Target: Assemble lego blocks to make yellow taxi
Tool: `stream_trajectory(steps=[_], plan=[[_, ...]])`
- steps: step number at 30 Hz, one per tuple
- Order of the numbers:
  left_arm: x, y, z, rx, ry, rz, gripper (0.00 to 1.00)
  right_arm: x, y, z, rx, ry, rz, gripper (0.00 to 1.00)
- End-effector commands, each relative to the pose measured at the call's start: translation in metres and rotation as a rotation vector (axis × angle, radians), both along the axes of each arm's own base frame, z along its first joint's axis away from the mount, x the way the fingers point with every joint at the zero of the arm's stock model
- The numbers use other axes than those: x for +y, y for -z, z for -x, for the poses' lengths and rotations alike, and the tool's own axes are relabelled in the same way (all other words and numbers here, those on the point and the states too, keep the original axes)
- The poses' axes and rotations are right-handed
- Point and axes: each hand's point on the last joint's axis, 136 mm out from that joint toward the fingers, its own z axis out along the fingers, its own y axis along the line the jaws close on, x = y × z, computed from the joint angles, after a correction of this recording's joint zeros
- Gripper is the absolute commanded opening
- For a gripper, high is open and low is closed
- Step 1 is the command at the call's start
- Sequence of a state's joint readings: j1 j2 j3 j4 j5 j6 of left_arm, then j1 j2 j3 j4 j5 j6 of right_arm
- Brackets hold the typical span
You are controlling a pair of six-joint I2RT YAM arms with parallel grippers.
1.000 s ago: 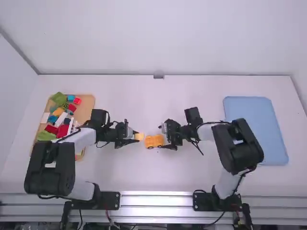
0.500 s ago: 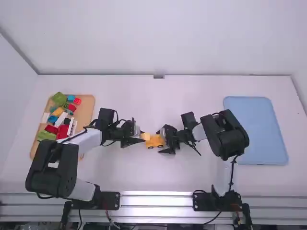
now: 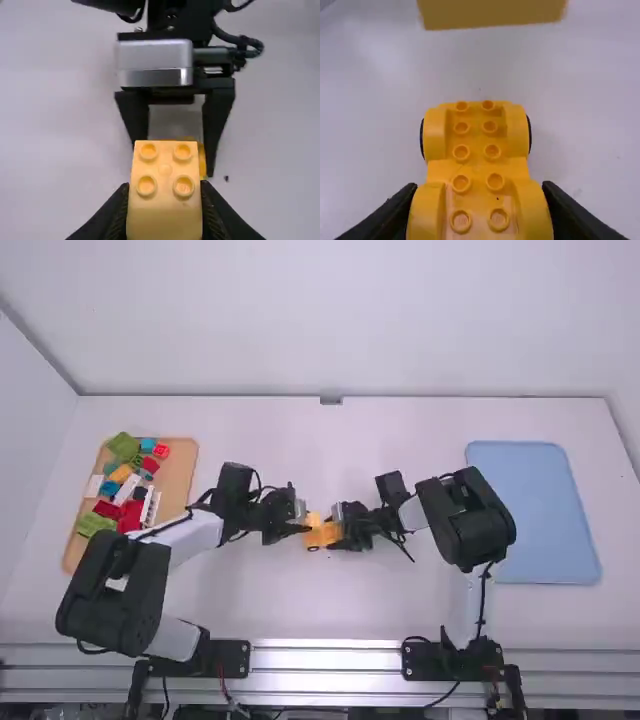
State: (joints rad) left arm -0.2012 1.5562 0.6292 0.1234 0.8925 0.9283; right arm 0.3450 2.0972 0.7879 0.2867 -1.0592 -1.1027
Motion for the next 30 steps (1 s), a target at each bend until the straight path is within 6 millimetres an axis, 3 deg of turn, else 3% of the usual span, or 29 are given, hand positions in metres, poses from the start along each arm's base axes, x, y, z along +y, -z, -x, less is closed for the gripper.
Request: stream_trajectory(steps=[1, 11, 20, 30], plan=[[0.000, 0.021, 0.009, 0.109, -0.025, 0.009, 0.18, 0.002, 0.001, -0.001, 0.013, -0.006, -0.007, 0.49], [-0.006, 0.043, 0.012, 0.153, 0.022, 0.041, 0.18, 0.002, 0.004, -0.009, 0.051, 0.052, 0.024, 0.48], [0.003, 0.060, -0.005, 0.120, -0.045, -0.040, 0.14, 0.003, 0.001, -0.018, 0.062, 0.089, 0.020, 0.48], [0.002, 0.063, -0.022, 0.079, -0.017, -0.060, 0.11, 0.004, 0.002, -0.022, 0.041, 0.094, 0.033, 0.51]])
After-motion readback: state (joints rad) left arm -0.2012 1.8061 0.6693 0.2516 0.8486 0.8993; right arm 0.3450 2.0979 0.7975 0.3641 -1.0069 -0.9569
